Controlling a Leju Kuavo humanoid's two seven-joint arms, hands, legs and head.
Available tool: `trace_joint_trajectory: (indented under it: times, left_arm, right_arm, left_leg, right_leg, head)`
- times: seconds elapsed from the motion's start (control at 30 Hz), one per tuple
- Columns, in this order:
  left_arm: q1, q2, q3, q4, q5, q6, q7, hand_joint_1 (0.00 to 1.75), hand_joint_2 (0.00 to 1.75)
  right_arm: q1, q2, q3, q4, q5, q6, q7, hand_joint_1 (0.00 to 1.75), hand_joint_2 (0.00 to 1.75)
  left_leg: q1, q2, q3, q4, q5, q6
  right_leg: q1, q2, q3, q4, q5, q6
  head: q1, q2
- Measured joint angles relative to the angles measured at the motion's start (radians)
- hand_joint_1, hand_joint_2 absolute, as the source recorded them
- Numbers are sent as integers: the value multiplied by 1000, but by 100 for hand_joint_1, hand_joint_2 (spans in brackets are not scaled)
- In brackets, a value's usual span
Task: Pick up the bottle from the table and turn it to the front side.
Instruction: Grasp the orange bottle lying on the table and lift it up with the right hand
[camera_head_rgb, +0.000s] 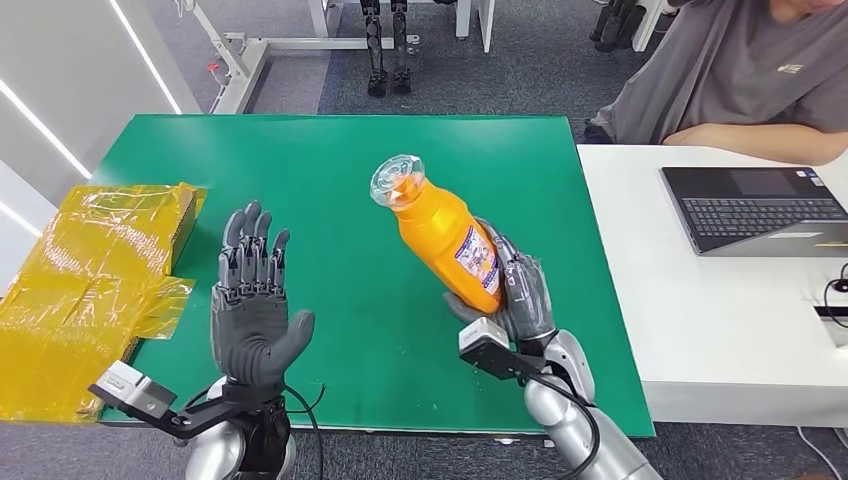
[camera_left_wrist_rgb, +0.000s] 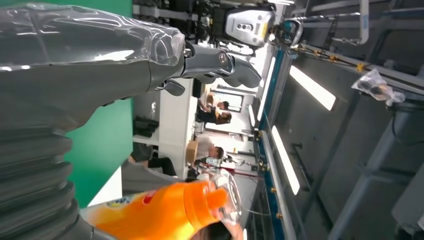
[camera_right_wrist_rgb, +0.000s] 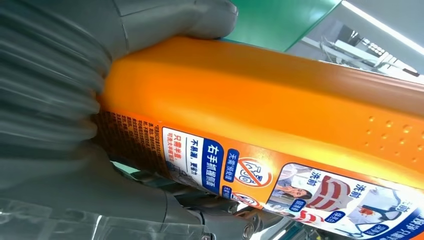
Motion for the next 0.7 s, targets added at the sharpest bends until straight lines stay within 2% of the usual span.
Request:
trace_joint_trajectory:
  times: [0.43, 0.6, 0.7]
  left_arm:
    - [-36, -5, 0, 36, 46, -34, 0, 0, 175]
    - [-39, -12, 0, 47, 13, 2, 0, 0, 175]
    - [-45, -15, 0, 60, 2, 26, 0, 0, 175]
  right_arm:
    - [-93, 90, 11, 29, 41, 44, -32, 175, 175]
    - [-114, 111, 20, 45, 56, 83, -18, 175, 175]
    - [-124, 120, 33, 74, 73, 118, 7, 168, 175]
  left_leg:
    - [0, 0, 0, 0, 0, 0]
    - [0, 0, 0, 0, 0, 0]
    - [0, 0, 0, 0, 0, 0]
  right_leg:
    - [0, 0, 0, 0, 0, 0]
    - [0, 0, 0, 0, 0, 0]
    - [0, 0, 0, 0, 0, 0]
  head:
    - [0, 0]
    - [0, 0]
    - [0, 0]
